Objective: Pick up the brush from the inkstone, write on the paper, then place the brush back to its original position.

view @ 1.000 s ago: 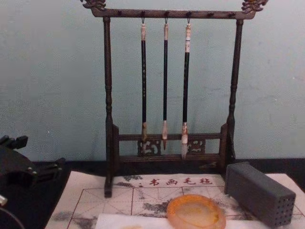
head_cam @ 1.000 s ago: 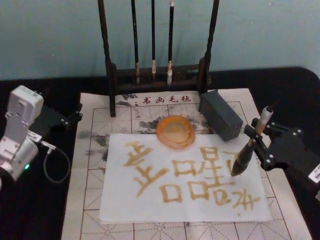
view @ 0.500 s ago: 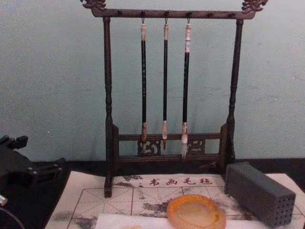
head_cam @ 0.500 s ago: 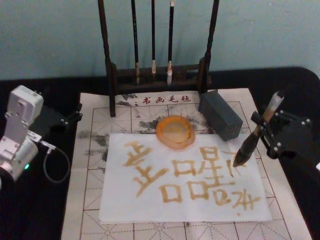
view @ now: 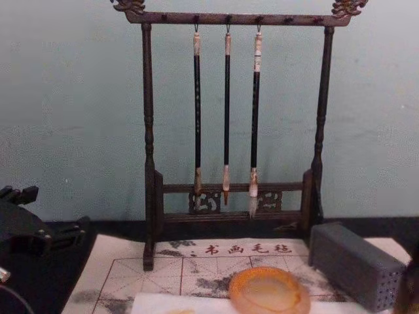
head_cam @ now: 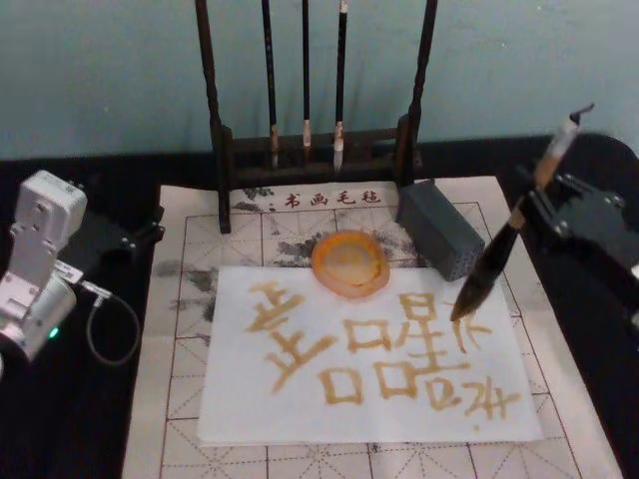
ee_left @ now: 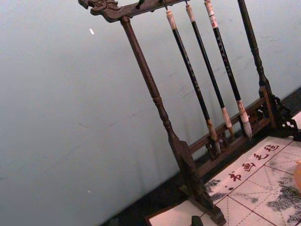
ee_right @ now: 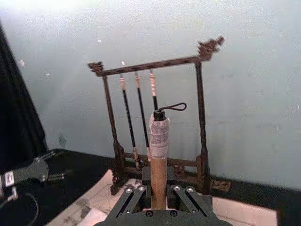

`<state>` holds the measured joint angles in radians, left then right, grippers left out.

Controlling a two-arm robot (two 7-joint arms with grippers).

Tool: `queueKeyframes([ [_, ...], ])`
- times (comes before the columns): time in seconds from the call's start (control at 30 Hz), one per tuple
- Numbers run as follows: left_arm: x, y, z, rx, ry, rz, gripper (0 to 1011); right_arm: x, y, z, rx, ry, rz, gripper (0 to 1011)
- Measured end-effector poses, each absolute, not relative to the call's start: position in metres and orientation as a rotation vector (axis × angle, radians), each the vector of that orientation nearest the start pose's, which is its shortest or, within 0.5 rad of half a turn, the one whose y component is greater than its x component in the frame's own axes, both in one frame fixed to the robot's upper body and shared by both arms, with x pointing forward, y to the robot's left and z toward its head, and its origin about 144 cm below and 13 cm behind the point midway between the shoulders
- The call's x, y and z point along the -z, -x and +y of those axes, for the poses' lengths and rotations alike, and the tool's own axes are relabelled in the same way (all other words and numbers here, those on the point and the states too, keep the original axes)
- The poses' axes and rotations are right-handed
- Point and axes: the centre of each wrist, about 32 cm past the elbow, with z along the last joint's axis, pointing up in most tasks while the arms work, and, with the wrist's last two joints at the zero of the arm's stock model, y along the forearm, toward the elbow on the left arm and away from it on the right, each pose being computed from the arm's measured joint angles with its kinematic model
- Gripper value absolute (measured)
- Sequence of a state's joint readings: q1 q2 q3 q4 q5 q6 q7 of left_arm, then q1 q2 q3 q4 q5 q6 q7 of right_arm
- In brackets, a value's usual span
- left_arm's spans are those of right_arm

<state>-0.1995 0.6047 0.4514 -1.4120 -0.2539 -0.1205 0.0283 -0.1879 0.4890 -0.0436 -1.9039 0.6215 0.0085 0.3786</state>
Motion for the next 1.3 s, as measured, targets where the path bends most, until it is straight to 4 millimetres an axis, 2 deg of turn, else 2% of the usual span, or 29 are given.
queueKeyframes([
  [0.3, -1.14, -0.489, 0.31, -1.248, -0.304, -0.285, 1001, -1.218, -0.44, -0.294, 1.024, -0.217, 0.275, 200],
  [0.37, -1.14, -0.489, 0.31, -1.248, -0.305, -0.285, 1001, -1.22, -0.454, -0.289, 1.034, -0.225, 0.364, 200],
  [0.4, -1.14, -0.489, 0.31, -1.248, -0.305, -0.285, 1001, -1.22, -0.454, -0.289, 1.034, -0.225, 0.364, 200],
  [0.93, -1.14, -0.489, 0.31, -1.248, -0.304, -0.285, 1001, -1.226, -0.531, -0.271, 1.084, -0.253, 0.754, 200],
  [1.3, -1.14, -0.489, 0.31, -1.248, -0.304, -0.285, 1001, -1.22, -0.552, -0.268, 1.119, -0.325, 0.913, 200],
])
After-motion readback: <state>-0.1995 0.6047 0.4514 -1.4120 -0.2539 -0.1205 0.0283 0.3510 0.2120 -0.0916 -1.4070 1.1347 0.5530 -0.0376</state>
